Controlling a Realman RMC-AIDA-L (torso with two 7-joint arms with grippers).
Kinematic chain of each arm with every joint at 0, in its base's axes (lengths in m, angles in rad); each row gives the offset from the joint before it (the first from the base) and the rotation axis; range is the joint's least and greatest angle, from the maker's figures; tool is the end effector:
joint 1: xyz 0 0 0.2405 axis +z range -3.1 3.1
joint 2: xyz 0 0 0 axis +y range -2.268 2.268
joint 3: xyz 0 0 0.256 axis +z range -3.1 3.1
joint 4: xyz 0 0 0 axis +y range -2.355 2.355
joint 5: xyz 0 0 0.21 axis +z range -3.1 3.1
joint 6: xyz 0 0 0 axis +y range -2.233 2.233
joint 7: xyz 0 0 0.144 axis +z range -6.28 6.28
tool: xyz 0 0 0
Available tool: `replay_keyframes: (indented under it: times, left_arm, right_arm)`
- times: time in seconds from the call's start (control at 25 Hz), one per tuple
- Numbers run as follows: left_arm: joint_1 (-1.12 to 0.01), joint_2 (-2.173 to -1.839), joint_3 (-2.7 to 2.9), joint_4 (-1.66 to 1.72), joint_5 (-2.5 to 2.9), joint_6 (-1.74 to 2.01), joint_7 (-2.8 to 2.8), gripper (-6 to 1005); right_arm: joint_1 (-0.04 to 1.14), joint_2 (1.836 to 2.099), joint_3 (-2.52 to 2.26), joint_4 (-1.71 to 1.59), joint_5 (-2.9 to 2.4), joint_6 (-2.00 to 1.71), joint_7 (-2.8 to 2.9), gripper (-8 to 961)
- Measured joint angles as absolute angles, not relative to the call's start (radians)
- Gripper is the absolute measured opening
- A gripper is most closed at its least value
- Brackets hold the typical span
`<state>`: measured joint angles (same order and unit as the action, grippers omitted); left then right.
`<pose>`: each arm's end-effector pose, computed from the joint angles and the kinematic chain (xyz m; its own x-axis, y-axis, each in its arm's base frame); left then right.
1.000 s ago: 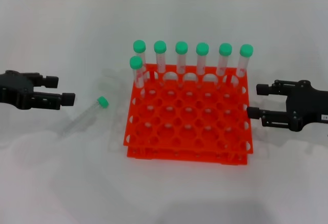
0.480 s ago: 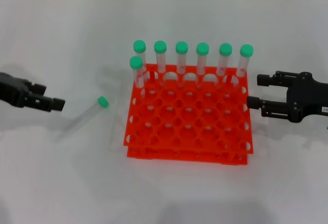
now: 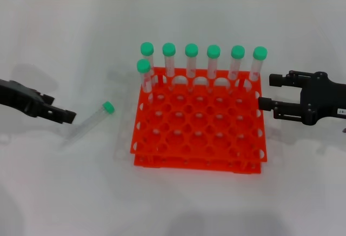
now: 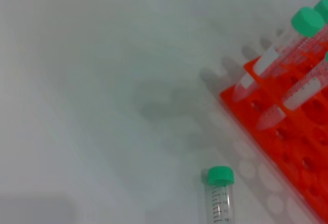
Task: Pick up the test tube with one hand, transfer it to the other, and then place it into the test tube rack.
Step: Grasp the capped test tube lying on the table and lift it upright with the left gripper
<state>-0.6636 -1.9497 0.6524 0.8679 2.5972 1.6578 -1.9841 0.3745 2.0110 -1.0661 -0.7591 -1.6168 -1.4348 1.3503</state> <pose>-0.2897 0.3564 0.0747 0.6773 0.7355 0.0152 0.7136 -0.6519 -0.2566 0.2652 0.3224 0.0127 0.8070 -0.2454 -0.5371 -0.4180 -0.8799 -0.2260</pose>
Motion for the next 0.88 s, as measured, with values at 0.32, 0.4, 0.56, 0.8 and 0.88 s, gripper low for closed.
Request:
replay_keyframes:
  times: [0.32, 0.4, 0.56, 0.8, 0.88]
  left_arm:
    - [-0.67, -1.981, 0.746, 0.821, 2.6, 1.614, -1.992, 892]
    - [-0.667, -1.983, 0.758, 0.821, 2.602, 1.612, -1.997, 890]
    - [-0.663, -1.981, 0.76, 0.821, 2.62, 1.612, -2.013, 880]
    - [-0.661, -1.98, 0.761, 0.821, 2.635, 1.614, -2.022, 867]
    - [-0.661, -1.98, 0.761, 0.821, 2.638, 1.617, -2.022, 862]
  right_arm:
    - [0.375, 2.011, -1.066, -0.758, -1.616, -1.433, 1.35, 676]
    - [0.374, 2.011, -1.068, -0.758, -1.616, -1.433, 1.35, 676]
    - [0.372, 2.011, -1.072, -0.758, -1.616, -1.433, 1.35, 676]
    - [0.37, 2.011, -1.073, -0.752, -1.617, -1.434, 1.348, 676]
    - [0.371, 2.011, -1.074, -0.752, -1.617, -1.434, 1.348, 676]
